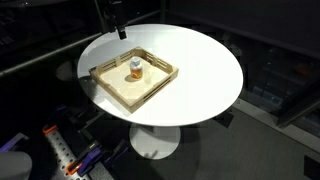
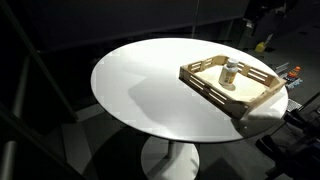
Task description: Remove the lid from the white and orange bottle in the wooden tray and place it in the wooden tray next to the bottle
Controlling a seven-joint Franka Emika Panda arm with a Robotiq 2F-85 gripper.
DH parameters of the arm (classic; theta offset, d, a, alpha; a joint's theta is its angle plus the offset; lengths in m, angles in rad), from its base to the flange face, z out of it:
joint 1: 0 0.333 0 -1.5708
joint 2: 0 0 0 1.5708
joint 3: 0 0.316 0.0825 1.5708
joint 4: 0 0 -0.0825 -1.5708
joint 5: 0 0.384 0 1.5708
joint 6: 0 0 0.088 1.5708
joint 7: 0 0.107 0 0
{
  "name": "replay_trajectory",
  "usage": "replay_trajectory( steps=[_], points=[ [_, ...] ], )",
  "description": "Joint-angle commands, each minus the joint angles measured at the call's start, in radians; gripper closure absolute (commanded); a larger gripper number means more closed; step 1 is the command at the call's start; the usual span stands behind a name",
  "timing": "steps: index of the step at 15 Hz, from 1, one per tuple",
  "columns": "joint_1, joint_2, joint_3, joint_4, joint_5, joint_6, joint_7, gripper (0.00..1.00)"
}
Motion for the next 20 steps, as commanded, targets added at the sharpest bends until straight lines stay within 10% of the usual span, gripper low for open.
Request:
replay_trajectory(
  steps=[1,20],
  points=[
    [0.011,0.001,-0.011,0.002,-0.001,-0.002,0.002,0.0],
    [0.029,0.24,-0.118,-0.02,-0.189,0.311,0.278,0.0]
  ],
)
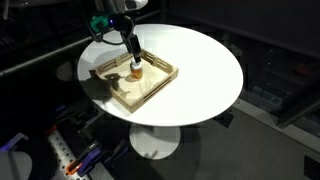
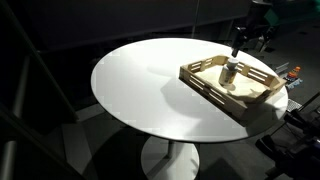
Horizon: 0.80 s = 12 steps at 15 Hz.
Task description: Remove the lid from the white and orange bottle in the wooden tray and place it in the wooden tray next to the bottle
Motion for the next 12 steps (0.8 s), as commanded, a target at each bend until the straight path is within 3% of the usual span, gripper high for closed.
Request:
replay_trajectory(
  steps=[1,12],
  points=[
    [0.028,0.038,-0.034,0.005,-0.036,0.044,0.047,0.0],
    [0.1,0.08,-0.082,0.022,-0.069,0.131,0.079,0.0]
  ],
)
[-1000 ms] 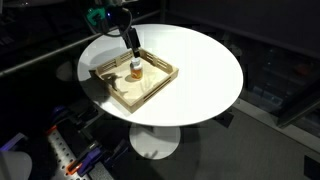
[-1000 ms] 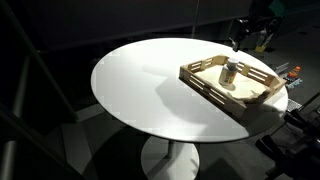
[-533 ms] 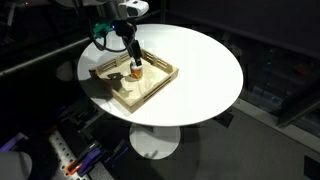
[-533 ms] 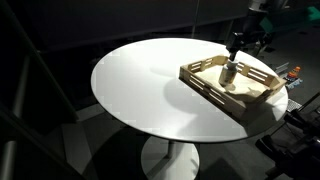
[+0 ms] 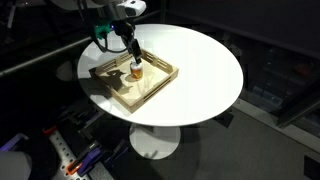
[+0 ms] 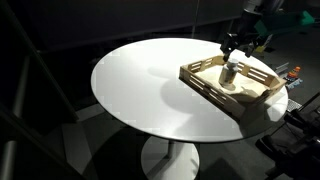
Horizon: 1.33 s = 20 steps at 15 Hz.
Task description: Remove the lid from the white and orange bottle in the wooden tray and place it in the wooden tray next to the bottle
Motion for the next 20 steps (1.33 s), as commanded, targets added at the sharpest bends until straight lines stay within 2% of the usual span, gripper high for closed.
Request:
replay_trajectory(
  steps=[1,7,11,13,15,18,20],
  points=[
    [0.026,0.02,-0.024,0.022,-0.05,0.009,0.056,0.0],
    [0.046,0.05,-0.038,0.042,-0.077,0.004,0.091,0.0],
    [0.057,0.065,-0.047,0.054,-0.083,0.002,0.104,0.19],
    [0.064,0.071,-0.052,0.061,-0.083,0.002,0.108,0.32],
    [0.069,0.076,-0.056,0.065,-0.083,0.002,0.109,0.32],
    [0.075,0.074,-0.06,0.066,-0.083,0.002,0.109,0.41],
    [0.076,0.067,-0.061,0.062,-0.08,0.002,0.105,0.4]
  ],
)
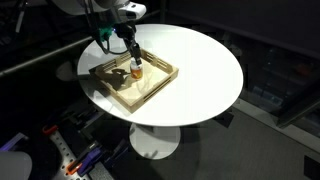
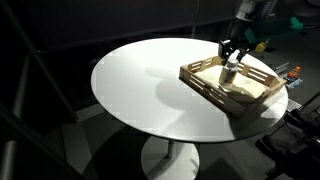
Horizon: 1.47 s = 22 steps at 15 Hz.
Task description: Remove the lid from the white and orange bottle in the wooden tray and place it in the wooden tray next to the bottle
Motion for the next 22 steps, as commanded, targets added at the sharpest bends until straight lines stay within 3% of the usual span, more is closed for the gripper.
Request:
replay_trajectory(
  steps=[1,9,22],
  points=[
    [0.015,-0.003,-0.015,0.012,-0.03,0.003,0.029,0.4],
    [0.013,-0.016,-0.015,0.011,-0.02,0.0,0.02,0.55],
    [-0.003,-0.075,0.014,-0.005,0.031,-0.004,-0.032,0.55]
  ],
)
